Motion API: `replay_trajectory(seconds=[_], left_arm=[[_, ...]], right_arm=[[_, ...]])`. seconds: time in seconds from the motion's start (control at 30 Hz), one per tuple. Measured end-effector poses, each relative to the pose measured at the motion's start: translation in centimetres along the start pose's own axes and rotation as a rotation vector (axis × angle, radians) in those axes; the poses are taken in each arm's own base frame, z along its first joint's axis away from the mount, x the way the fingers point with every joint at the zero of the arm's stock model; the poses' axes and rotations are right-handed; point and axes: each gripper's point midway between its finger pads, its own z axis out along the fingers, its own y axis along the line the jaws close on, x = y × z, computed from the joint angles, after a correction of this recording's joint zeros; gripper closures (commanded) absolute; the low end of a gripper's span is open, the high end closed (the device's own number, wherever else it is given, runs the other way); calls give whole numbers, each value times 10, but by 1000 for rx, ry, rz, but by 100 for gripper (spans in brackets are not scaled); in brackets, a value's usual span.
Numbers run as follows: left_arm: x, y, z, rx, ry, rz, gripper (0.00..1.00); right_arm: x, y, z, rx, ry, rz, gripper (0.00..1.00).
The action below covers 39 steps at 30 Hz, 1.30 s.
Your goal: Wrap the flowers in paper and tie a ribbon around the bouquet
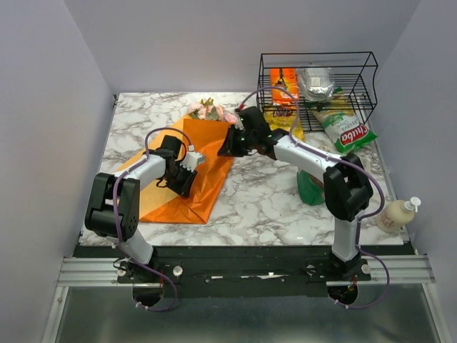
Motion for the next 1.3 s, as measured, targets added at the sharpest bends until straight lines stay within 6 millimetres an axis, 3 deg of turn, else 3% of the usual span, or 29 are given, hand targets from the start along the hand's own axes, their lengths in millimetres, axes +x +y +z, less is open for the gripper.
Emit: replay_trajectory(seconds=[0.07,0.1,0.13,0.2,0.33,0.53,0.6,0.8,0.93,1.0,1.13,1.3], left_arm=[[0,0,0,0,-2,-4,62],[0,-1,-1,0,-3,-7,61],[-1,-1,-1,-2,-7,-12,61],[-3,0,-1,-6,-16,-19,60],[-12,0,-6,-19,-55,-38,58],[-22,-1,-13,-30,-101,-57,57],[-22,-1,-13,-29,-102,-61,56],[-23,-12,-17,64,-119,-48,40],[-21,-22,-41,134,-140,133,37],[-16,-25,-58,133,-149,331,36],[23,-34,-74,165,-60,630,33],[85,-45,-64,236,102,831,30]], right_arm=[[18,44,-4,-103,16,-100,85],[27,57,-3,-136,31,-128,87],[48,73,0,-181,73,-157,89],[81,86,9,-235,149,-179,94],[134,69,35,-263,311,-134,99],[182,42,63,-268,478,-64,99],[188,42,64,-271,501,-48,100],[188,41,65,-233,509,-40,100],[188,39,66,-215,506,-38,100],[187,39,66,-210,505,-43,99],[185,38,66,-198,503,-56,100],[185,38,65,-191,501,-72,99]])
